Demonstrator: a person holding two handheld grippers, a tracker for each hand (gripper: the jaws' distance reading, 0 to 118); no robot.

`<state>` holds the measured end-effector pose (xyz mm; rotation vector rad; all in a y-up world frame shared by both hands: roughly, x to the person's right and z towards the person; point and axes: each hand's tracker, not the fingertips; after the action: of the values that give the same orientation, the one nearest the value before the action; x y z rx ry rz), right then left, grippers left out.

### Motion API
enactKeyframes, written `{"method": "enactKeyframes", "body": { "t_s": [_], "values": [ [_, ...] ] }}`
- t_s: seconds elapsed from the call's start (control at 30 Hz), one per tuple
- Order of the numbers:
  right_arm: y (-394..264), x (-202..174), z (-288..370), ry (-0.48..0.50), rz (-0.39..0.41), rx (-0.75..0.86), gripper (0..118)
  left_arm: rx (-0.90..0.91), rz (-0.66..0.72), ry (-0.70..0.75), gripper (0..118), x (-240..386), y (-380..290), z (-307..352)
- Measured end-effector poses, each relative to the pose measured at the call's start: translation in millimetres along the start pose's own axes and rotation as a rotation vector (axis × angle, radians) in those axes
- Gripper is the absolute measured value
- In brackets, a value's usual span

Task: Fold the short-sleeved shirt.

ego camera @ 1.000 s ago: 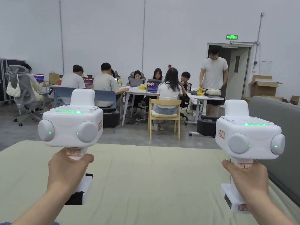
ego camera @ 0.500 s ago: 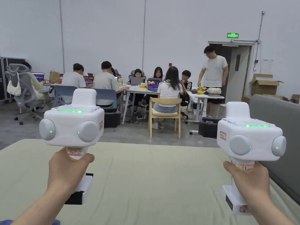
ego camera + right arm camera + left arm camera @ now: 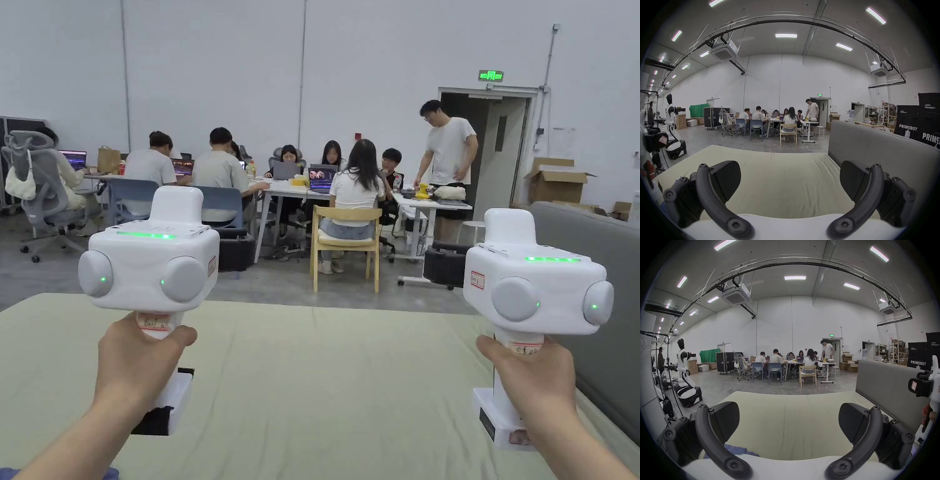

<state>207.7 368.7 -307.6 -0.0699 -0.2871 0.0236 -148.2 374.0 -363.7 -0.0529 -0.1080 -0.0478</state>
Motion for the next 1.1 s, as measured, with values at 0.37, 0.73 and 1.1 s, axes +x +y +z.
{"method": "enactKeyframes", "body": {
  "t_s": [0.37, 0.73, 1.1],
  "values": [
    [-4, -1, -1, -0.006, 0.008, 0.001, 118, -0.018, -0.002, 0.012, 118, -2, -5, -3],
    [-11, -5, -2, -0.003, 0.023, -0.010, 118, -0.031, -0.010, 0.006, 118, -3, -11, -3],
    [-14, 1, -2, -0.005, 0.006, -0.002, 118, -0.027, 0.006, 0.009, 118, -5, -12, -3]
  ]
}}
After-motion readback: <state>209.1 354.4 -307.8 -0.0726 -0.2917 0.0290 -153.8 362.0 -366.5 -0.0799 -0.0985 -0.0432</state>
